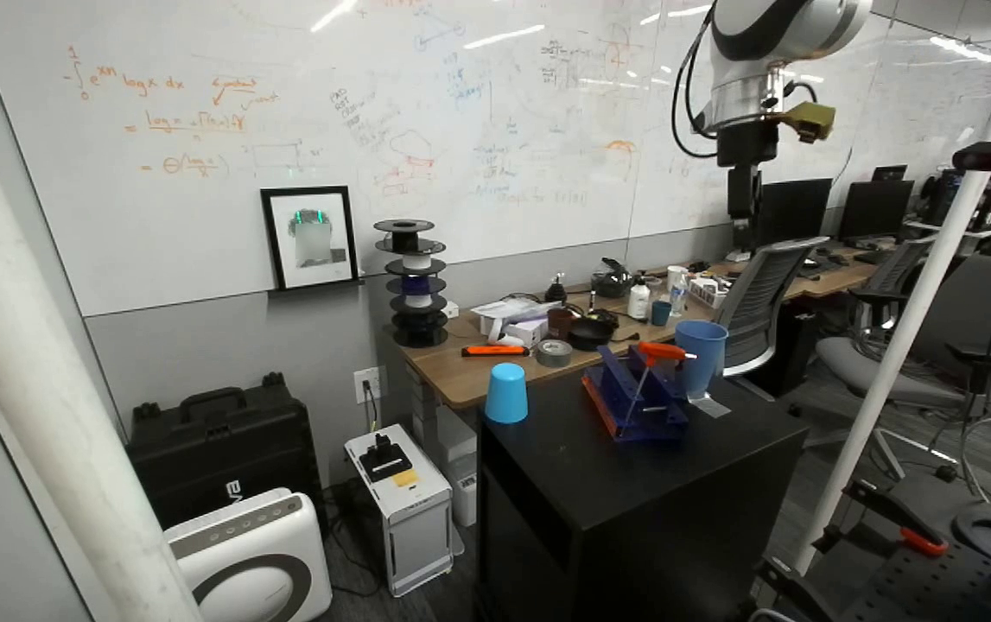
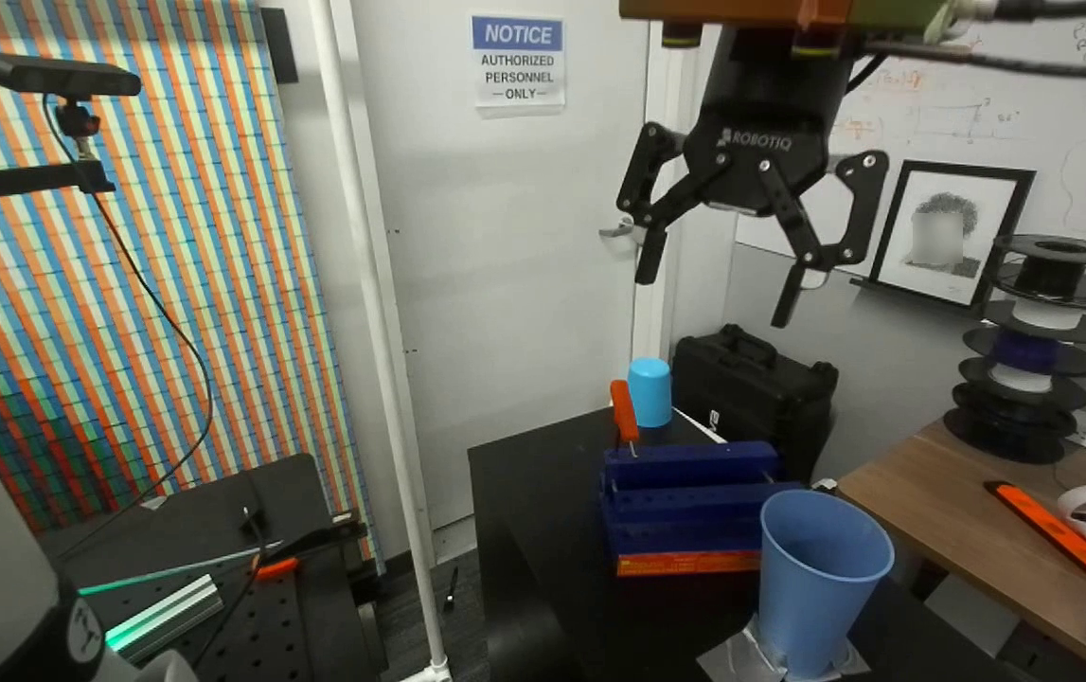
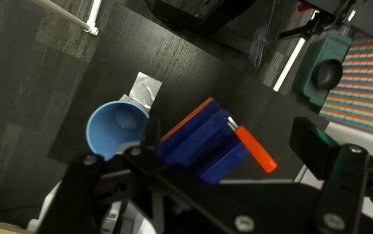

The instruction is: Put the red object on the blue rack in the cup

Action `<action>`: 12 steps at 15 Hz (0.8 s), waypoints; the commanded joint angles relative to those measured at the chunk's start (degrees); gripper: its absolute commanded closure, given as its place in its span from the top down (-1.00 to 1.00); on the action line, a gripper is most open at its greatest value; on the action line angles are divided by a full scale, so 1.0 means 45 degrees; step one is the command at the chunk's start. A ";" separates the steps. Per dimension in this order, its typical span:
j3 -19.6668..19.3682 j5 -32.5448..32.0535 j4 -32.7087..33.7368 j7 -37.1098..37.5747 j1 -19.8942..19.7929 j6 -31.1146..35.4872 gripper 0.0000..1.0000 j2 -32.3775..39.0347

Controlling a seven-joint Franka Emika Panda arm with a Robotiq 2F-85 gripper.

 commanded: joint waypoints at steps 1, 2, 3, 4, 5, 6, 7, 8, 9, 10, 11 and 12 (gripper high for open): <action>0.0409 0.0151 0.0055 -0.1974 0.0139 0.0269 1.00 0.1056; 0.0572 -0.0048 0.0007 -0.2422 0.0151 0.0284 1.00 0.1343; 0.0729 -0.0300 -0.0063 -0.2811 0.0161 0.0353 1.00 0.1618; 0.0879 -0.0624 -0.0187 -0.3154 0.0177 0.0515 1.00 0.1854; 0.1027 -0.1026 -0.0355 -0.3401 0.0211 0.0776 1.00 0.2050; 0.1175 -0.1473 -0.0514 -0.3543 0.0263 0.1132 1.00 0.2252; 0.1318 -0.1909 -0.0680 -0.3680 0.0308 0.1512 1.00 0.2430; 0.1452 -0.2338 -0.0873 -0.3645 0.0356 0.1967 1.00 0.2560; 0.1578 -0.2668 -0.1041 -0.3645 0.0406 0.2384 1.00 0.2698; 0.1705 -0.2887 -0.1228 -0.3526 0.0457 0.2887 1.00 0.2814; 0.1819 -0.3013 -0.1364 -0.3445 0.0505 0.3307 1.00 0.2929; 0.1930 -0.3085 -0.1494 -0.3324 0.0565 0.3763 1.00 0.3039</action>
